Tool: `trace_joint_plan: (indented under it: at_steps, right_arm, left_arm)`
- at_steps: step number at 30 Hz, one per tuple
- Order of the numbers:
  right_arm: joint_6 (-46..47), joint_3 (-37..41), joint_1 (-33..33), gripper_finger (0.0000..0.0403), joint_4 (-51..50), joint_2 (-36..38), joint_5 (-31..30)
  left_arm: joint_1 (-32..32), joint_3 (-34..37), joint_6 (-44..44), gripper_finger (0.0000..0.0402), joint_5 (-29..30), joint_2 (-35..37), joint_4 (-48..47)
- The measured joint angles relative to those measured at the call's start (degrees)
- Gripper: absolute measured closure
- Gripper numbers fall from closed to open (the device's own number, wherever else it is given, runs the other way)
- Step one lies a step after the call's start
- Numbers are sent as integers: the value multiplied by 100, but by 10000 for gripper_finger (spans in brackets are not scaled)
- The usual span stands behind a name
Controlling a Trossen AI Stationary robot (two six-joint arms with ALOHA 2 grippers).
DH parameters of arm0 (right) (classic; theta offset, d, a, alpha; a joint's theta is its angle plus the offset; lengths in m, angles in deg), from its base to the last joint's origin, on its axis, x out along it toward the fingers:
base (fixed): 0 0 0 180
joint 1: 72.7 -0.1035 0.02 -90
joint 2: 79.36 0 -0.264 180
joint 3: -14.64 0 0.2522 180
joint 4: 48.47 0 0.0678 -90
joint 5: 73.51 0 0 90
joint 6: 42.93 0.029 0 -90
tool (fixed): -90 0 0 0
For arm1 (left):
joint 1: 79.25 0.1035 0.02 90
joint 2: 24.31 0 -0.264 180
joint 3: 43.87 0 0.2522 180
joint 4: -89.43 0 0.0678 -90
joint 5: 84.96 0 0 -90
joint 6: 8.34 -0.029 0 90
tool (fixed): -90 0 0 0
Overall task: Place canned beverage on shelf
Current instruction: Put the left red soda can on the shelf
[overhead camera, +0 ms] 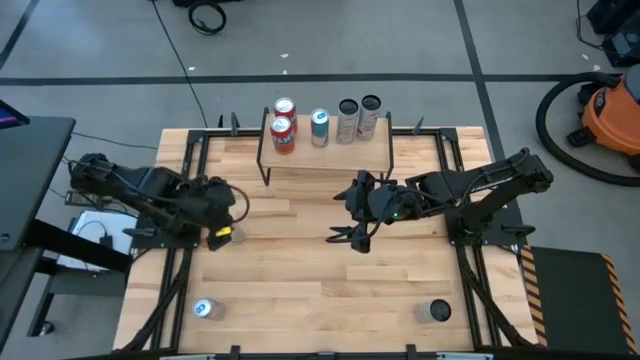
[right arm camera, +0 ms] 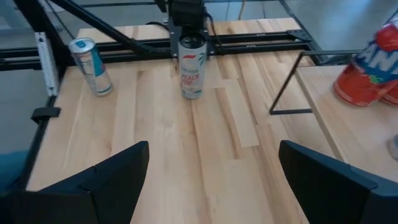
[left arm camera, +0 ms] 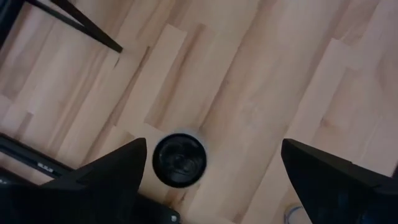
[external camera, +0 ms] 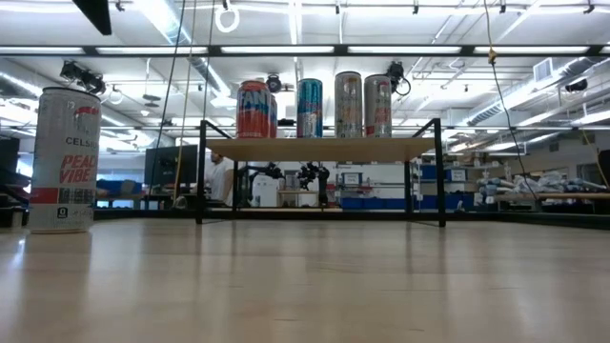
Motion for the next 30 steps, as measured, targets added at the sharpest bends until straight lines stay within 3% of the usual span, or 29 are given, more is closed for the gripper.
trace_joint_plan:
  at_steps: [3,6,21,30]
  right_arm:
    - [2,0,0,34,1,0,113]
    - [8,0,-4,34,1,0,212]
    - [-47,0,-33,34,-10,0,210]
    - [-63,0,-33,34,-135,0,208]
  left_arm:
    - [-272,0,272,28,116,54,-145]
    - [-540,0,859,28,594,151,-499]
    - [-1638,2,2243,28,1998,234,-459]
    - [-2221,1136,3842,28,2316,227,-310]
